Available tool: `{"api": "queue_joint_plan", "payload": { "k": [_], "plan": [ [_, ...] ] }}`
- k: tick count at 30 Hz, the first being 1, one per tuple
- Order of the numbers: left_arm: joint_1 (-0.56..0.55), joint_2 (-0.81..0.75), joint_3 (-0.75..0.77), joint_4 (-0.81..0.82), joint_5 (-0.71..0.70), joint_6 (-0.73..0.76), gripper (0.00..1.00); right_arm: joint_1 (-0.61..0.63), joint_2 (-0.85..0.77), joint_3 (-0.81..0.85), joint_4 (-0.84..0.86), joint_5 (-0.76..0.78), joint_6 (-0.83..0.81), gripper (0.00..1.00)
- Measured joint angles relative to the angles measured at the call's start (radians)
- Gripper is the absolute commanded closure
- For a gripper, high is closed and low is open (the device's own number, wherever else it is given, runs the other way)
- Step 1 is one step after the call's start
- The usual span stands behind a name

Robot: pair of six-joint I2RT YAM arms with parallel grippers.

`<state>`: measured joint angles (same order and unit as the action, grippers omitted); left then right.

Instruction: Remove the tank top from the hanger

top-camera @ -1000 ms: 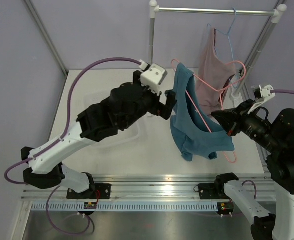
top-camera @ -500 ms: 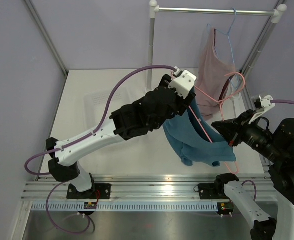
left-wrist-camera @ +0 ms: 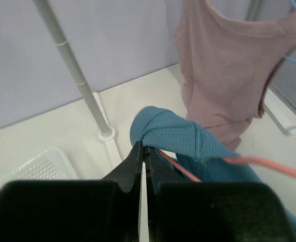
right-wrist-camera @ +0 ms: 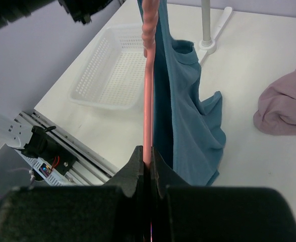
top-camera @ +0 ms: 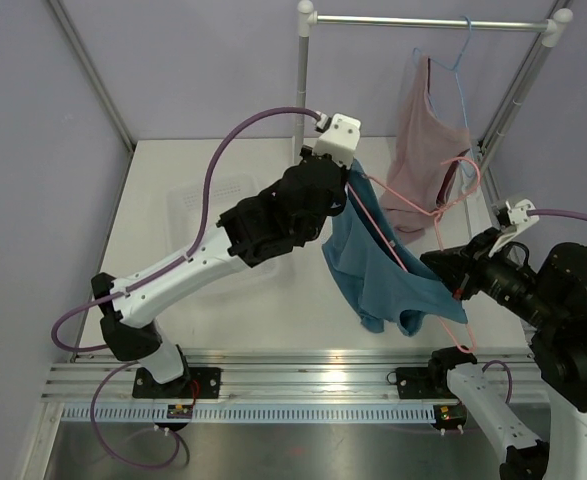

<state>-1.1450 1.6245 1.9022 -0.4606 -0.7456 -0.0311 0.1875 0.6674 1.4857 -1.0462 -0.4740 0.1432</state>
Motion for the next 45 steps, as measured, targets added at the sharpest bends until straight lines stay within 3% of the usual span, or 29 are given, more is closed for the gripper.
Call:
{"api": "queue_joint_plan", "payload": {
  "k": [8, 14, 19, 22, 25, 28, 30, 35, 38, 41, 42, 45],
  "plan": [
    [0.153, 0.000, 0.000, -0.109, -0.033, -0.264, 1.00, 0.000, -0.112, -0.078, 0.002, -0.016, -0.050, 1.00],
    [0.204, -0.016, -0.037, -0.122, 0.161, -0.365, 1.00, 0.000, -0.179, -0.151, 0.108, 0.008, -0.030, 1.00],
    [0.192, -0.148, -0.348, 0.085, 0.502, -0.366, 1.00, 0.000, -0.214, -0.351, 0.429, 0.012, 0.100, 1.00],
    [0.151, -0.202, -0.493, 0.180, 0.645, -0.348, 1.00, 0.000, -0.213, -0.489, 0.708, 0.016, 0.203, 1.00],
    [0.105, -0.216, -0.565, 0.242, 0.730, -0.327, 1.00, 0.000, -0.181, -0.597, 1.007, 0.067, 0.286, 1.00],
    [0.090, -0.216, -0.597, 0.256, 0.742, -0.325, 1.00, 0.000, -0.153, -0.641, 1.186, 0.158, 0.315, 1.00],
    [0.094, -0.215, -0.609, 0.249, 0.697, -0.329, 1.00, 0.000, -0.134, -0.597, 1.145, 0.219, 0.305, 1.00],
    [0.100, -0.202, -0.607, 0.177, 0.537, -0.356, 1.00, 0.000, -0.046, -0.325, 0.832, 0.288, 0.218, 1.00],
    [0.101, -0.179, -0.606, 0.138, 0.492, -0.365, 0.87, 0.000, -0.022, -0.241, 0.663, 0.334, 0.175, 1.00],
    [0.102, -0.142, -0.554, 0.060, 0.452, -0.364, 0.28, 0.000, 0.014, -0.203, 0.506, 0.385, 0.136, 1.00],
    [0.103, -0.129, -0.521, 0.029, 0.437, -0.361, 0.16, 0.000, 0.050, -0.173, 0.454, 0.401, 0.122, 1.00],
    [0.104, -0.104, -0.415, -0.051, 0.391, -0.361, 0.02, 0.000, 0.197, -0.043, 0.340, 0.449, 0.084, 1.00]
  ]
}}
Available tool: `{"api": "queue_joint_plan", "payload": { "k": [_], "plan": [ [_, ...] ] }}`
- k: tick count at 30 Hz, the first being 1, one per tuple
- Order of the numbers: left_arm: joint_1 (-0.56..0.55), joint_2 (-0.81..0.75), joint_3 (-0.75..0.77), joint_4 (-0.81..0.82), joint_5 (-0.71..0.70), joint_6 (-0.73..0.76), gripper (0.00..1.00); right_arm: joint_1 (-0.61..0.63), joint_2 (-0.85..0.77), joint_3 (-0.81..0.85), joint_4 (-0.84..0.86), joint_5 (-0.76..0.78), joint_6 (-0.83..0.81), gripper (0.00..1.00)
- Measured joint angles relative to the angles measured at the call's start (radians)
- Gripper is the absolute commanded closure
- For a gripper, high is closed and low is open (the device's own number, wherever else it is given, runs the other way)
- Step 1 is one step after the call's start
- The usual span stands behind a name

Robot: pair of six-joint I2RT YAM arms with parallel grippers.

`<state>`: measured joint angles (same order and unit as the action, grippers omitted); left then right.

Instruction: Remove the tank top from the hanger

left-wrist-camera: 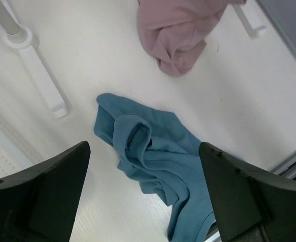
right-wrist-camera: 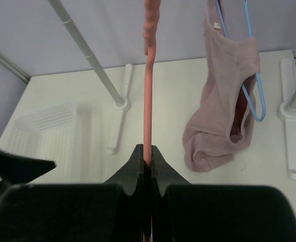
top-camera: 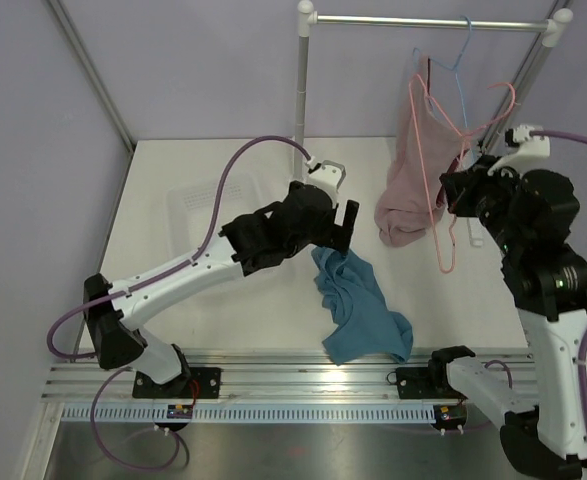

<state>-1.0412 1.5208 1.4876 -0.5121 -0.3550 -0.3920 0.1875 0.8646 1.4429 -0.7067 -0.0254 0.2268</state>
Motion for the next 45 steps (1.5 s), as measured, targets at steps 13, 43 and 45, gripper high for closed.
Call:
{"api": "queue_joint_plan", "payload": {
  "k": [13, 43, 45],
  "plan": [
    [-0.011, -0.434, -0.119, -0.143, -0.051, -0.015, 0.01, 0.000, 0.568, 0.464, -0.050, 0.091, -0.121, 1.00],
    [-0.096, -0.513, -0.402, -0.083, -0.060, -0.009, 0.01, 0.000, 1.004, 0.940, -0.160, 0.084, -0.193, 0.00],
    [-0.113, -0.483, -0.402, -0.066, -0.065, -0.010, 0.01, 0.000, 0.931, 0.890, -0.163, 0.077, -0.192, 0.00]
  ]
}}
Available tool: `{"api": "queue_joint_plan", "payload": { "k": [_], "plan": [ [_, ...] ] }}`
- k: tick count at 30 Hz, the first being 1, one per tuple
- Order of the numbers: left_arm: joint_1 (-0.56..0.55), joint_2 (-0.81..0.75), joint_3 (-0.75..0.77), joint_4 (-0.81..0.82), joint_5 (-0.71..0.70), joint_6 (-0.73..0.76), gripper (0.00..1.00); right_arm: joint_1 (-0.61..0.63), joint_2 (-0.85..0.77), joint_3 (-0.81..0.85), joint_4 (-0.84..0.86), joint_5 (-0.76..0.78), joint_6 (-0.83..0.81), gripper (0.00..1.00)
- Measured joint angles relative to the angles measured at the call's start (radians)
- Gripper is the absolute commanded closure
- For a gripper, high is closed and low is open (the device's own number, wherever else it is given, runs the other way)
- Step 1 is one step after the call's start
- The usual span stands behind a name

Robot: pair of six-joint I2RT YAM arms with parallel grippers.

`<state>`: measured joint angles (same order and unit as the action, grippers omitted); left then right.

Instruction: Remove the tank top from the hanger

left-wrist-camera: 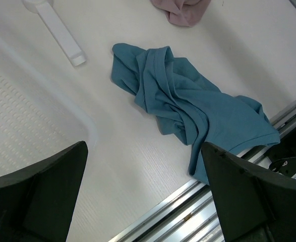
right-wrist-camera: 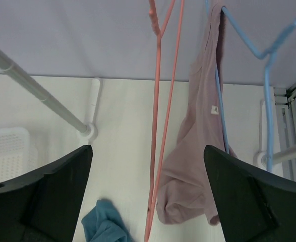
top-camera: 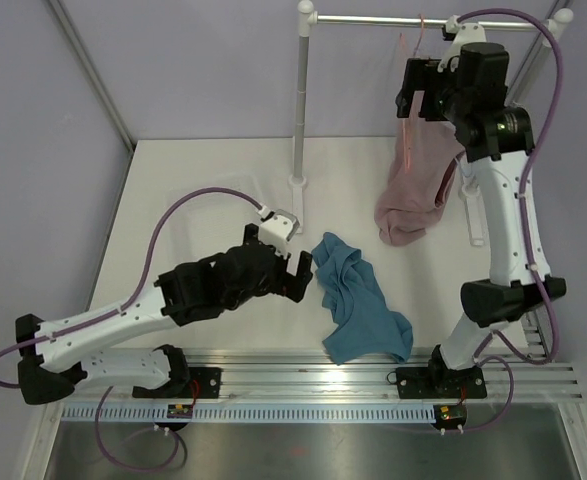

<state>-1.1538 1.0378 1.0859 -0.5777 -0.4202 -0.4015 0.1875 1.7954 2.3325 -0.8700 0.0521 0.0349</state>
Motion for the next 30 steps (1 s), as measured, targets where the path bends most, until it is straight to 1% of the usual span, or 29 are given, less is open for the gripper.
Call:
{"api": "queue_joint_plan", "payload": {
  "k": [3, 6, 12, 15, 17, 19, 23, 26, 27, 28, 29, 30],
  "plan": [
    [-0.029, 0.066, 0.000, 0.035, -0.004, 0.000, 0.01, 0.000, -0.151, -0.106, -0.002, -0.019, 0.014, 0.00],
    [-0.059, 0.169, 0.016, 0.085, -0.006, 0.001, 0.01, 0.000, -0.357, -0.267, -0.003, -0.058, 0.034, 0.01],
    [-0.078, 0.443, 0.082, 0.191, 0.031, 0.001, 0.01, 0.000, -0.816, -0.667, 0.048, -0.173, 0.095, 0.01],
    [-0.078, 0.587, 0.148, 0.215, 0.043, 0.001, 0.01, 0.000, -1.010, -0.823, 0.069, -0.232, 0.124, 0.00],
    [-0.078, 0.666, 0.180, 0.230, 0.050, -0.001, 0.01, 0.000, -1.089, -0.888, 0.074, -0.258, 0.142, 0.00],
    [-0.078, 0.714, 0.189, 0.238, 0.059, -0.007, 0.01, 0.000, -1.158, -0.953, 0.082, -0.282, 0.162, 0.01],
    [-0.086, 0.809, 0.201, 0.248, 0.066, -0.024, 0.01, 0.000, -1.227, -1.018, 0.079, -0.308, 0.183, 0.00],
    [-0.103, 0.898, 0.225, 0.257, 0.067, -0.038, 0.10, 0.000, -1.239, -1.022, 0.070, -0.308, 0.187, 0.01],
    [-0.109, 0.920, 0.226, 0.259, 0.068, -0.045, 0.19, 0.000, -1.239, -1.022, 0.064, -0.308, 0.186, 0.00],
    [-0.113, 0.934, 0.226, 0.261, 0.069, -0.051, 0.24, 0.000, -1.239, -1.022, 0.060, -0.308, 0.186, 0.01],
    [-0.117, 0.943, 0.226, 0.273, 0.073, -0.062, 0.34, 0.000, -1.239, -1.022, 0.056, -0.309, 0.186, 0.00],
    [-0.119, 0.943, 0.226, 0.283, 0.076, -0.070, 0.52, 0.000, -1.239, -1.022, 0.056, -0.309, 0.186, 0.00]
  ]
}}
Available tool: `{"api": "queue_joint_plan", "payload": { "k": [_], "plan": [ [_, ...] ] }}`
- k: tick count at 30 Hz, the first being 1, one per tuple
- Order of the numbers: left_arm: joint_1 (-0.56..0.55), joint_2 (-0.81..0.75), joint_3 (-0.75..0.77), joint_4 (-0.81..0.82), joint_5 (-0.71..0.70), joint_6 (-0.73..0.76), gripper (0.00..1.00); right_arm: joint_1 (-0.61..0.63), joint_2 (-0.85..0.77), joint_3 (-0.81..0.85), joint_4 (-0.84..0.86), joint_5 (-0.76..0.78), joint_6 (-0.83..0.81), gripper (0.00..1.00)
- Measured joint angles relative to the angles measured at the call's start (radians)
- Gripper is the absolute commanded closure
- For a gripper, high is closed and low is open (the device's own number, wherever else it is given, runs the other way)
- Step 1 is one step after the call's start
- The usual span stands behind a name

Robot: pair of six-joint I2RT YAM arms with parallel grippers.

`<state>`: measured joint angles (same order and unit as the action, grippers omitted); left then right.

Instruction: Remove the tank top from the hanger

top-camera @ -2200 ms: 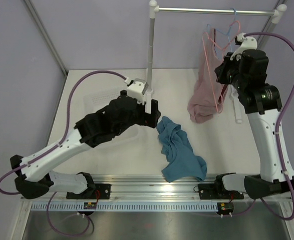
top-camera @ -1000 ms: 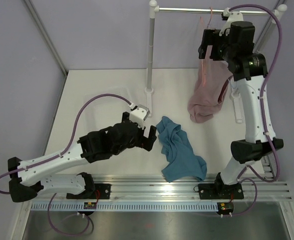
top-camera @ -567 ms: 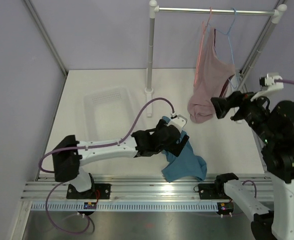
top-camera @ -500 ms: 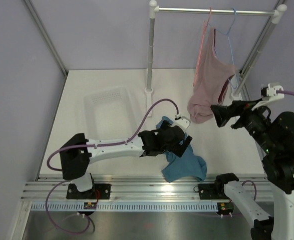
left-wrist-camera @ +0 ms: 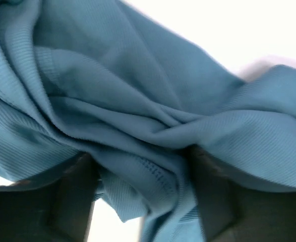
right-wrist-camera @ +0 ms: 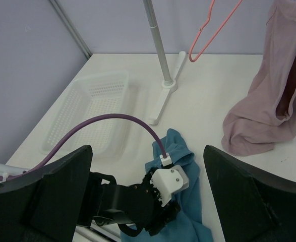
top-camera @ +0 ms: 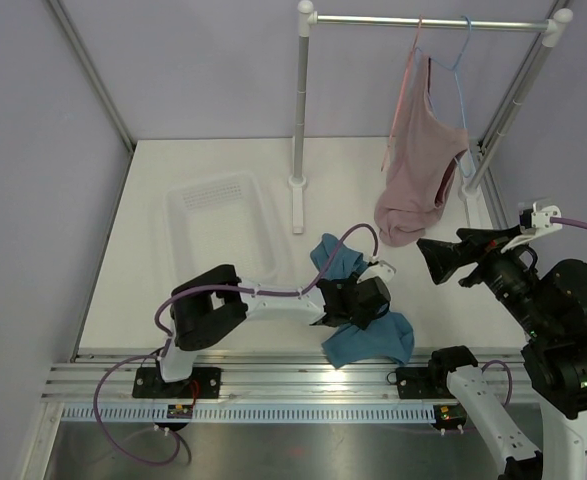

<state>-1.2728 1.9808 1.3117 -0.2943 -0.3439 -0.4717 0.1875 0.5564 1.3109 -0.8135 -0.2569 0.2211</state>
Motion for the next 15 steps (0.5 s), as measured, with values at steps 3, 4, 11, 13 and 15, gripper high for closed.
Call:
{"api": "queue_joint_plan", "payload": {
  "k": [3, 4, 11, 13, 15],
  "plan": [
    [-0.005, 0.000, -0.002, 0.020, 0.020, -0.018, 1.00, 0.000, -0.008, -0.002, 0.002, 0.000, 0.000, 0.00],
    [-0.006, -0.001, -0.002, 0.018, 0.021, -0.018, 1.00, 0.000, -0.012, -0.004, 0.003, 0.000, 0.000, 0.01],
    [-0.006, -0.118, -0.001, -0.079, -0.028, -0.010, 1.00, 0.000, -0.035, -0.021, 0.006, 0.003, 0.000, 0.00],
    [-0.006, -0.195, 0.003, -0.119, -0.074, -0.008, 1.00, 0.000, -0.036, -0.025, 0.006, 0.005, 0.000, 0.01],
    [-0.005, -0.293, 0.023, -0.176, -0.142, -0.007, 1.00, 0.000, -0.037, -0.027, 0.006, 0.010, 0.000, 0.01]
  ]
}}
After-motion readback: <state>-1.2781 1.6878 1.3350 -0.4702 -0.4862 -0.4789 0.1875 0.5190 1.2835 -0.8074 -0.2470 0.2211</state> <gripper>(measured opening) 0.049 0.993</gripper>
